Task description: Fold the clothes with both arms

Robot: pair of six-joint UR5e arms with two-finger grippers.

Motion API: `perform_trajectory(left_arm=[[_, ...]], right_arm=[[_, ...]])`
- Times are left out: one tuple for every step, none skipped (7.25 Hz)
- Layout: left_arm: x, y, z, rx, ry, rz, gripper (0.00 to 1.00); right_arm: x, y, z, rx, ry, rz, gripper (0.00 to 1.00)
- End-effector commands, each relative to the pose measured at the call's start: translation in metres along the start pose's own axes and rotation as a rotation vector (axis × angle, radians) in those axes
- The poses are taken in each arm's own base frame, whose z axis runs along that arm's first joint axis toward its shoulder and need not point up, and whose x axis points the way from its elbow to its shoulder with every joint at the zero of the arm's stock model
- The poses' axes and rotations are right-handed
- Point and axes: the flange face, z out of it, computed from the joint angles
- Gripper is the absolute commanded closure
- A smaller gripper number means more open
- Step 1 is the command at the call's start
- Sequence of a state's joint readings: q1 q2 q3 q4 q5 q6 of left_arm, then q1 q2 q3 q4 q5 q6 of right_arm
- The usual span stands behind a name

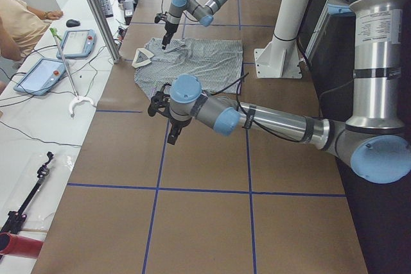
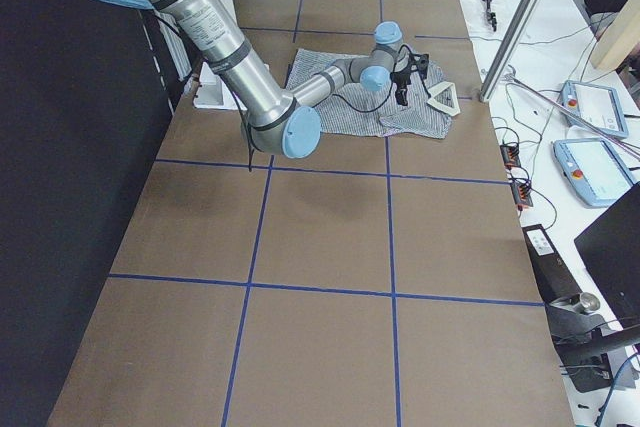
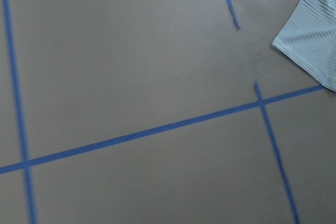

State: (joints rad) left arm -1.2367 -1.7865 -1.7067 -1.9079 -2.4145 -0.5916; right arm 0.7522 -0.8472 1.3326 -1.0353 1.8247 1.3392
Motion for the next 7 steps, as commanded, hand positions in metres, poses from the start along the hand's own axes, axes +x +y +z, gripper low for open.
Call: perform_trajectory(left_arm=[[0.115, -0.062, 0.081, 0.037, -0.068, -0.125, 0.05], [0.142, -0.098, 0.15, 0.035, -0.093, -0.109, 0.07], [0.135, -0.124, 0.177, 0.126, -0.095, -0.166, 0.13], [0.137, -0.132, 0.198, 0.131, -0.11, -0.172, 0.24], [0.14, -0.144, 0.21, 0.12, -0.13, -0.186, 0.25], [0.134, -0.149, 0.217, 0.149, -0.174, -0.194, 0.26], [0.139, -0.144, 0.225, 0.141, -0.18, -0.194, 0.29]], right_arm=[[0.093, -0.023, -0.068, -0.086, -0.056, 0.033, 0.0], [0.12, -0.024, -0.089, -0.114, -0.068, 0.038, 0.0], [0.133, -0.015, -0.101, -0.115, -0.073, 0.036, 0.0], [0.134, -0.013, -0.103, -0.118, -0.075, 0.035, 0.0], [0.137, -0.013, -0.101, -0.11, -0.067, 0.036, 0.0], [0.141, -0.012, -0.1, -0.113, -0.062, 0.038, 0.0], [0.138, -0.011, -0.103, -0.113, -0.069, 0.037, 0.0]])
